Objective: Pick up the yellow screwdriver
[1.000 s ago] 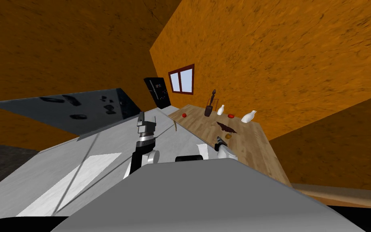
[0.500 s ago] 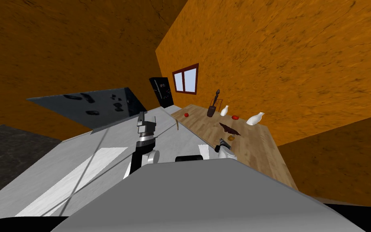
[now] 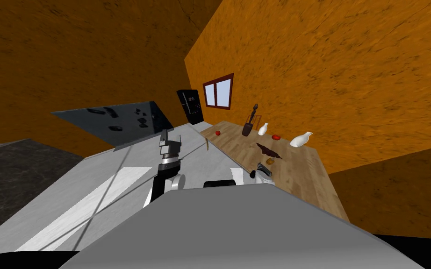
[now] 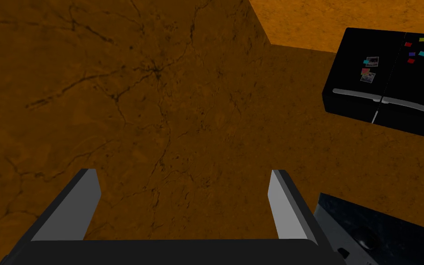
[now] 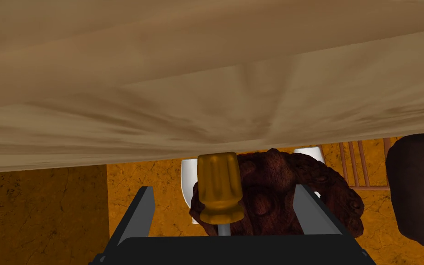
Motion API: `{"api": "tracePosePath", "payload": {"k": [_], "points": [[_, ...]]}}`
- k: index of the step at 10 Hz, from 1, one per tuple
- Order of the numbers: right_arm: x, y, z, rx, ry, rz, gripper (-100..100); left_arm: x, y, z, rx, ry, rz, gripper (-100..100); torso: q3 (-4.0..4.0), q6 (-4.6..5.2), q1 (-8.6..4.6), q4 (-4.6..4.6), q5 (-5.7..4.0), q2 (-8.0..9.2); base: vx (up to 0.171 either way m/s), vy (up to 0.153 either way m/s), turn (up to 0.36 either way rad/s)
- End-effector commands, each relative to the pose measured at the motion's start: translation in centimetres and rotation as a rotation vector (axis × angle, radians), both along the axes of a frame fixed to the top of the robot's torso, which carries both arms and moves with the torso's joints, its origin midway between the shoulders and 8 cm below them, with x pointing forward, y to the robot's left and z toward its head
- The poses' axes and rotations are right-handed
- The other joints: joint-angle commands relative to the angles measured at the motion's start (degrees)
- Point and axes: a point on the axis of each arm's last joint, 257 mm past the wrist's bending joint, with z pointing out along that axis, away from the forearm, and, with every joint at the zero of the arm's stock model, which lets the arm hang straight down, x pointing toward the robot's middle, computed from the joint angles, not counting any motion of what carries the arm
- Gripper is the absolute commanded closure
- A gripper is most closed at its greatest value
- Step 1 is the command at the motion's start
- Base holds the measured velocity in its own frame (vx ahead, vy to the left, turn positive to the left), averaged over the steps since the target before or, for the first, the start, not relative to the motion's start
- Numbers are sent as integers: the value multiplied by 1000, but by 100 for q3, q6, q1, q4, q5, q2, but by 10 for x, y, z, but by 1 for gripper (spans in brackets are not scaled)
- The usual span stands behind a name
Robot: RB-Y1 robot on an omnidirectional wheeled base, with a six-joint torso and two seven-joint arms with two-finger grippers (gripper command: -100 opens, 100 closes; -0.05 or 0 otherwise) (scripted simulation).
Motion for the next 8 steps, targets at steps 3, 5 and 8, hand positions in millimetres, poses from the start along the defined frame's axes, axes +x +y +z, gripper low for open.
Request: {"api": "tracePosePath", "payload": {"k": [3, 5, 8], "points": [[-12, -16, 7, -99, 28, -28, -100, 0, 0, 0, 0, 0, 0, 0, 2, 0, -4, 1, -1, 3, -25, -31, 145], [-23, -25, 8, -149, 54, -39, -100, 0, 0, 0, 0, 0, 0, 0, 2, 0, -6, 1, -1, 4, -25, -38, 151], [-39, -38, 12, -234, 94, -54, -100, 0, 0, 0, 0, 0, 0, 0, 1, -2, -9, 1, -1, 2, -27, -48, 152]]}}
